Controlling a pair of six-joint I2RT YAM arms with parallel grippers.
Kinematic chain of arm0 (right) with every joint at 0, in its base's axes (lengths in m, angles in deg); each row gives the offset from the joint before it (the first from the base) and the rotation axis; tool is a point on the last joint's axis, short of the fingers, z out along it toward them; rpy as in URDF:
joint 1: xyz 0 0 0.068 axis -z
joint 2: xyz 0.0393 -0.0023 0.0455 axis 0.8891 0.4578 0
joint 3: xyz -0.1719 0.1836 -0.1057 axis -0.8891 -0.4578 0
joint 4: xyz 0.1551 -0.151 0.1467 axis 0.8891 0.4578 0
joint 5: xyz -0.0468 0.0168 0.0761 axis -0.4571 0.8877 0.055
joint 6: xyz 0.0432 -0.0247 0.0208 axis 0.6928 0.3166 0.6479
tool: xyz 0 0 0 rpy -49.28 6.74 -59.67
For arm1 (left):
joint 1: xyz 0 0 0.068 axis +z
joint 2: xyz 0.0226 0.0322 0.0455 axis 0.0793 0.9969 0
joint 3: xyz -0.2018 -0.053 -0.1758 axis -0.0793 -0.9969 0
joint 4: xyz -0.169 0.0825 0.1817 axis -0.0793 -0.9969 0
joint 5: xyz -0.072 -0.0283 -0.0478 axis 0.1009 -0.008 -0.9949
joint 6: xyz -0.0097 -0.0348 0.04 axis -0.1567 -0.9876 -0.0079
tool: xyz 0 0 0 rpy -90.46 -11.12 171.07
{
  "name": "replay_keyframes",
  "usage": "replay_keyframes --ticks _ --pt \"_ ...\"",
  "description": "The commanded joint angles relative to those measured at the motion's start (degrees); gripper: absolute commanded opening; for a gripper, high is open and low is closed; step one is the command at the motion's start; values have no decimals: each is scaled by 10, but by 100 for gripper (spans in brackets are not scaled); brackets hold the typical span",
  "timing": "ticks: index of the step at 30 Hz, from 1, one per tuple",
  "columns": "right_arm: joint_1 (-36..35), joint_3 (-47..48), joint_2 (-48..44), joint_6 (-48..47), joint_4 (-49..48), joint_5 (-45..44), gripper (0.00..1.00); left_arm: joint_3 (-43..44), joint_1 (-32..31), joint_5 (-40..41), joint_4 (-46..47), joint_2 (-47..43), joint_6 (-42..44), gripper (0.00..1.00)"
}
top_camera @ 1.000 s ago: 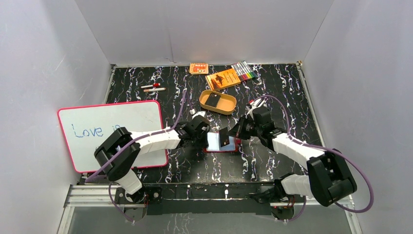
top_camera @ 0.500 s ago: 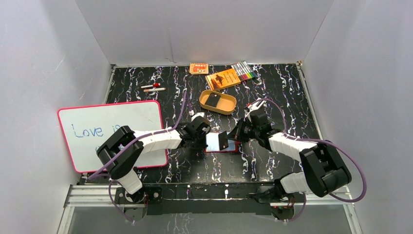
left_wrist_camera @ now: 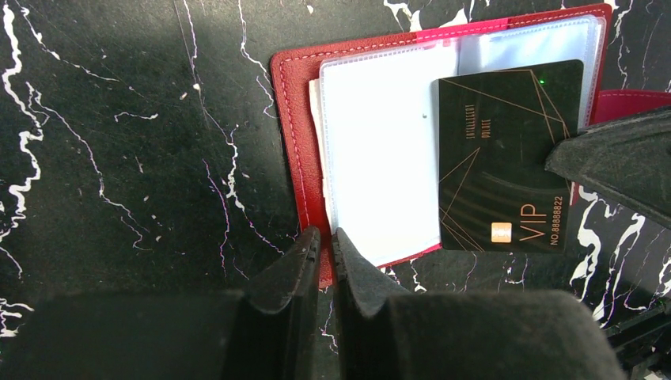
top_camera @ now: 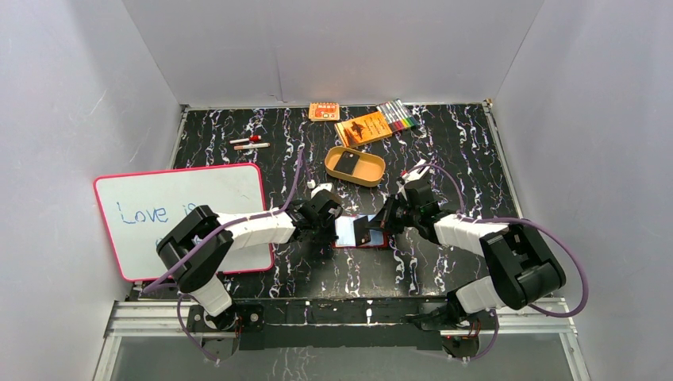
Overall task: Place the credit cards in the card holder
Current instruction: Insert the credit card into the card holder.
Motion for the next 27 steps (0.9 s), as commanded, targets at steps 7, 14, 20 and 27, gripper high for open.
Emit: replay_keyframes --ticks 7,14,20,27 --pt "-4 -28 11 33 -71 -18 0 -26 1 8 -18 6 -4 9" --pt "-5 -34 21 35 -89 -31 0 -25 1 7 -19 7 -4 9" --pt "-6 -37 31 37 -101 -34 0 -24 1 6 -19 7 -4 9" --pt "-14 -37 46 43 -108 -25 0 -22 1 4 -19 8 -4 9"
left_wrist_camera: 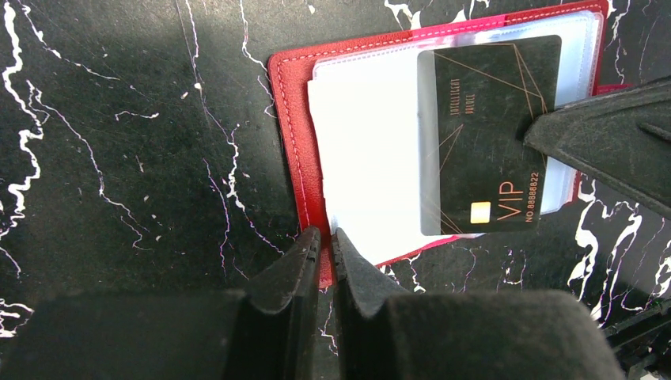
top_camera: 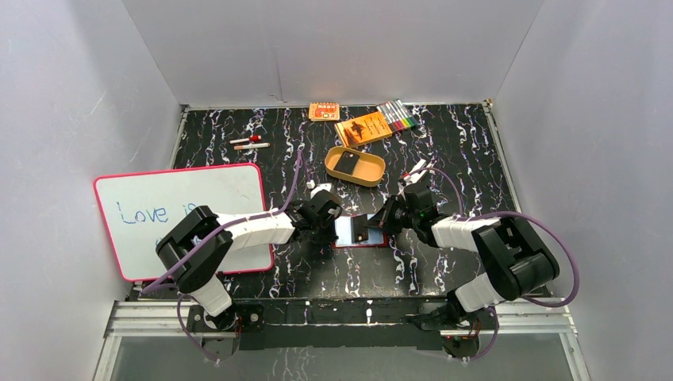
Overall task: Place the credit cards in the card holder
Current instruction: Insert the credit card into the card holder.
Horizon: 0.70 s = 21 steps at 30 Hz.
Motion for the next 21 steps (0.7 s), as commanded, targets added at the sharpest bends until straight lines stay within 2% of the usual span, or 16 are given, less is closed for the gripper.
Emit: replay_keyframes --ticks 1,21 --pt "-12 -9 15 2 -17 -8 0 -17 1 4 -26 11 0 9" --pt "-52 12 55 10 -29 9 0 -17 1 0 -22 9 -2 9"
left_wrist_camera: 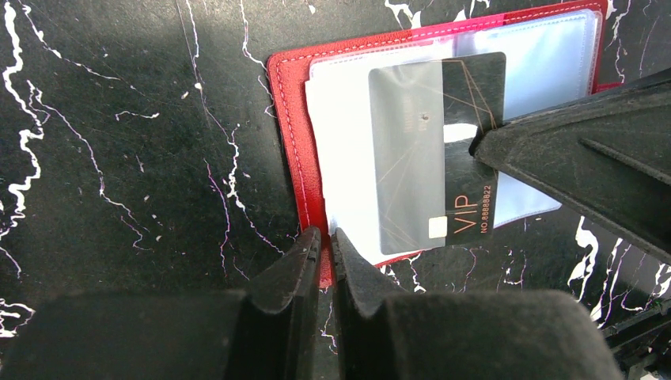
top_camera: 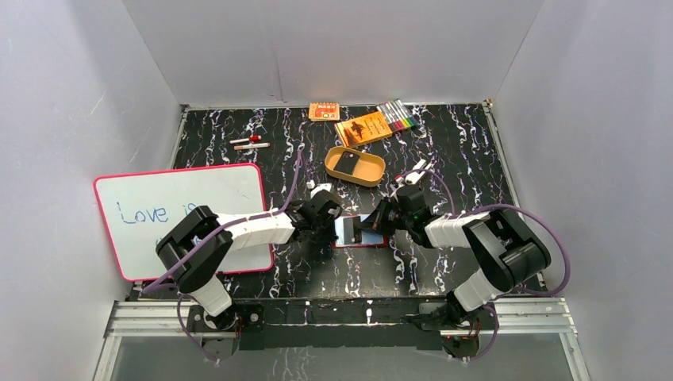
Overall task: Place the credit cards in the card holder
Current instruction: Insert the credit card into the card holder.
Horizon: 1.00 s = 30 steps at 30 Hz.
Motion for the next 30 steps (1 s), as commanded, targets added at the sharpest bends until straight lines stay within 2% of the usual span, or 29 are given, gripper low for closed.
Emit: replay_keyframes --ticks 1,4,9,12,19,30 --pt "-21 12 17 -6 18 12 0 -18 1 1 -23 9 -1 9" --pt "-22 19 12 -9 34 11 0 -18 1 4 -25 6 -1 9" --pt "-23 30 -14 -20 77 1 29 -21 0 7 -25 1 -1 9" --pt "-25 42 -24 -31 103 -5 38 -23 0 7 -24 -1 -1 9" --pt "-39 62 -12 -42 126 -7 44 -23 0 3 -21 -3 -2 9" --pt "-75 103 27 -52 137 -17 44 -28 1 -7 -10 -10 -1 9"
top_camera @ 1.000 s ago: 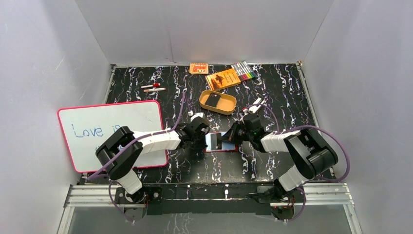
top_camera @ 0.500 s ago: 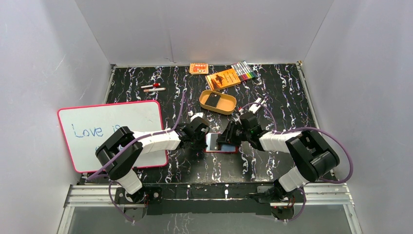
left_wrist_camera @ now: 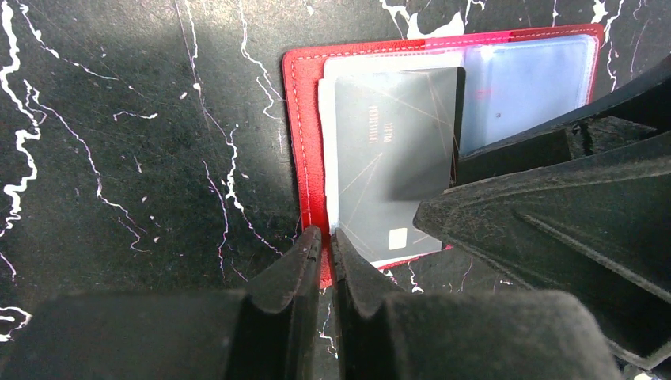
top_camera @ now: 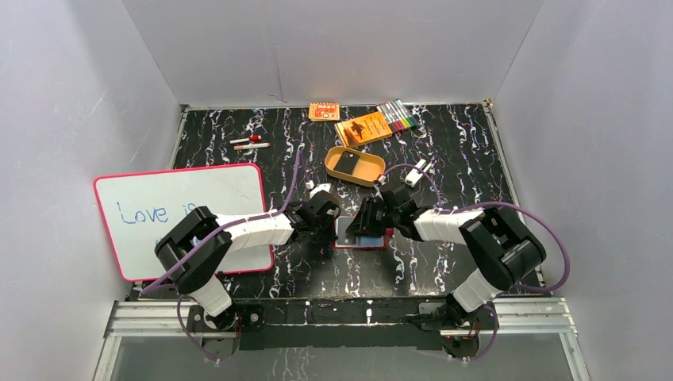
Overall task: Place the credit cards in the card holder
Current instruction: Insert the credit card into the card holder.
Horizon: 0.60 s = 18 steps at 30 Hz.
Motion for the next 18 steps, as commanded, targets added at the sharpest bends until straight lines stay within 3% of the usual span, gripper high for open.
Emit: replay_keyframes --ticks 1,8,18 --pt "-17 29 17 -20 18 -8 44 -20 0 -5 -23 -5 3 9" --pt "-37 55 17 -53 53 -35 46 -21 0 -3 -24 -11 4 9" --pt "-37 85 -65 -69 171 -99 62 -14 1 28 -54 -46 8 10"
